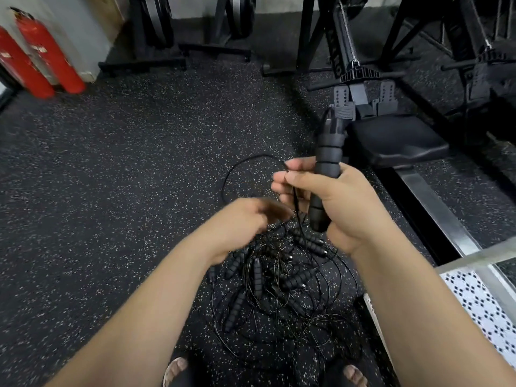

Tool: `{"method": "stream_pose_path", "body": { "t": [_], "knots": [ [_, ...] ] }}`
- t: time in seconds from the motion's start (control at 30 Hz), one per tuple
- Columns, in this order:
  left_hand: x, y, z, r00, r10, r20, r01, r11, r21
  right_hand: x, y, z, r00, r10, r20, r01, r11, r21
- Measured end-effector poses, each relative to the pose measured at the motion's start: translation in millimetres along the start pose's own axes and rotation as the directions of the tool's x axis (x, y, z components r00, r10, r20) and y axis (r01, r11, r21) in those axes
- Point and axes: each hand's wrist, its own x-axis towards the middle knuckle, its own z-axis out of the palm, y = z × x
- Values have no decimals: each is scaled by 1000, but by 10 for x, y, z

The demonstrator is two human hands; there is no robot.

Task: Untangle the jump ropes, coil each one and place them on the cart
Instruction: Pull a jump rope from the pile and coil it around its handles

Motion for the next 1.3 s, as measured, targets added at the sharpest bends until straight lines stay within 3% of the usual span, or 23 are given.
{"method": "stream_pose_path", "body": {
  "t": [0.1,0.2,0.43,0.63,0.77,0.87,1.1,1.2,1.3],
  "knots": [
    [-14,-19,204,984,45,171,-69,988,135,15,-36,-18,1000,-8,-27,11,994,106],
    [-17,8,336,973,101,206,-132,981,142,33,-65,-38,998,-22,-62,33,983,182],
    [-103,136,348,981,173,83,-185,968,167,106,-44,-177,997,3,-83,14,977,211],
    [-317,261,98,949,278,-151,-260,957,125,156,46,-339,998,57,-33,-60,994,-96],
    [-343,307,-41,913,223,-342,-262,963,-70,169,193,-340,978,180,102,-119,894,-433],
    [-305,281,-142,882,177,-437,-302,924,-236,156,249,-278,933,297,204,-157,844,-512],
    [-196,117,-390,798,42,-601,-393,793,-466,118,332,-172,981,193,18,-122,685,-719],
    [-93,-16,-438,778,-51,-626,-357,784,-507,101,302,-169,989,150,21,-93,708,-700],
    [15,-90,-417,825,-140,-547,-241,790,-564,59,218,-143,985,140,98,-48,779,-625]
  ]
}}
